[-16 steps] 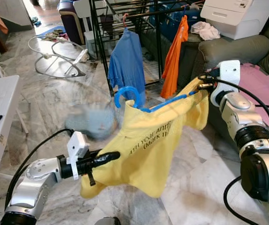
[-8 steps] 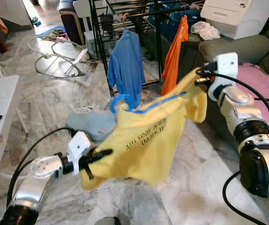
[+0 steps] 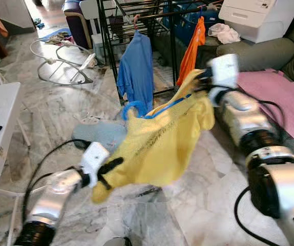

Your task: Hang hanger

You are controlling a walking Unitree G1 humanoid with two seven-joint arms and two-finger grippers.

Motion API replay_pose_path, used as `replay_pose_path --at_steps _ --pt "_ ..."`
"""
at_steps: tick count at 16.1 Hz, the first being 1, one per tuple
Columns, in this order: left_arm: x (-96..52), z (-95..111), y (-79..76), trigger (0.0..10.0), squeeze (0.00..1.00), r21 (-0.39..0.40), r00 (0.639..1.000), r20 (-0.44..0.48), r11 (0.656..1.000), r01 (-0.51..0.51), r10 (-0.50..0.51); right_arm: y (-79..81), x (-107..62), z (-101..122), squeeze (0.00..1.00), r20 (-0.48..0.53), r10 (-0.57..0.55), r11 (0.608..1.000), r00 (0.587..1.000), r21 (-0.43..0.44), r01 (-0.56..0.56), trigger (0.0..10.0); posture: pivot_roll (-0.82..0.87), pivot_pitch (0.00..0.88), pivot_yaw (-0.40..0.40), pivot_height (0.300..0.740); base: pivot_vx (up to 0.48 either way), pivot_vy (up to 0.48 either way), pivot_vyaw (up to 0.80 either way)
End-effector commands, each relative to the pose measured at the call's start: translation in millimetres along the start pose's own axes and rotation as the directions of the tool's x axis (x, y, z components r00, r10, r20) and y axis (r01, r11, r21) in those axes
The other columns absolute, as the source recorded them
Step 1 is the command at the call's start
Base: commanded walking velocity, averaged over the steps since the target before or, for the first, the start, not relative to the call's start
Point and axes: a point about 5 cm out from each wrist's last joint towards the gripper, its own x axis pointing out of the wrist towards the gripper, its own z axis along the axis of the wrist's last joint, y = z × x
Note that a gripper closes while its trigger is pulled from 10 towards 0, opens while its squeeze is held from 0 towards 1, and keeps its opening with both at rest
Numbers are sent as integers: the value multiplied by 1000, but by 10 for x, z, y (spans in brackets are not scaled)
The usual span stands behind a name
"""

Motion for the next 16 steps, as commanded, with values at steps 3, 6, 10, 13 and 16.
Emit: replay_pose_path --at_steps 3,6,10,13,16 --pt "128 163 -73 0 0 -10 1000 26 1000 -17 18 279 78 149 0 81 65 998 995 1 -65 0 -62 27 14 740 0 0 0" --pt "191 224 -136 0 0 -25 999 31 999 -24 25 553 86 116 0 84 172 985 981 -29 -171 0 -63 29 16 740 0 0 0" --pt "78 155 -36 0 0 -13 999 -10 999 -42 42 394 42 87 0 78 116 992 990 -61 -111 0 -67 30 21 740 0 0 0" --pt "-24 182 39 0 0 16 1000 -6 1000 -9 9 -38 -32 131 0 99 -93 990 991 -97 103 0 -62 30 18 740 0 0 0" --pt "-169 161 124 0 0 19 999 -13 999 32 -31 -612 -200 224 0 116 -332 934 936 -99 343 0 -65 32 17 740 0 0 0"
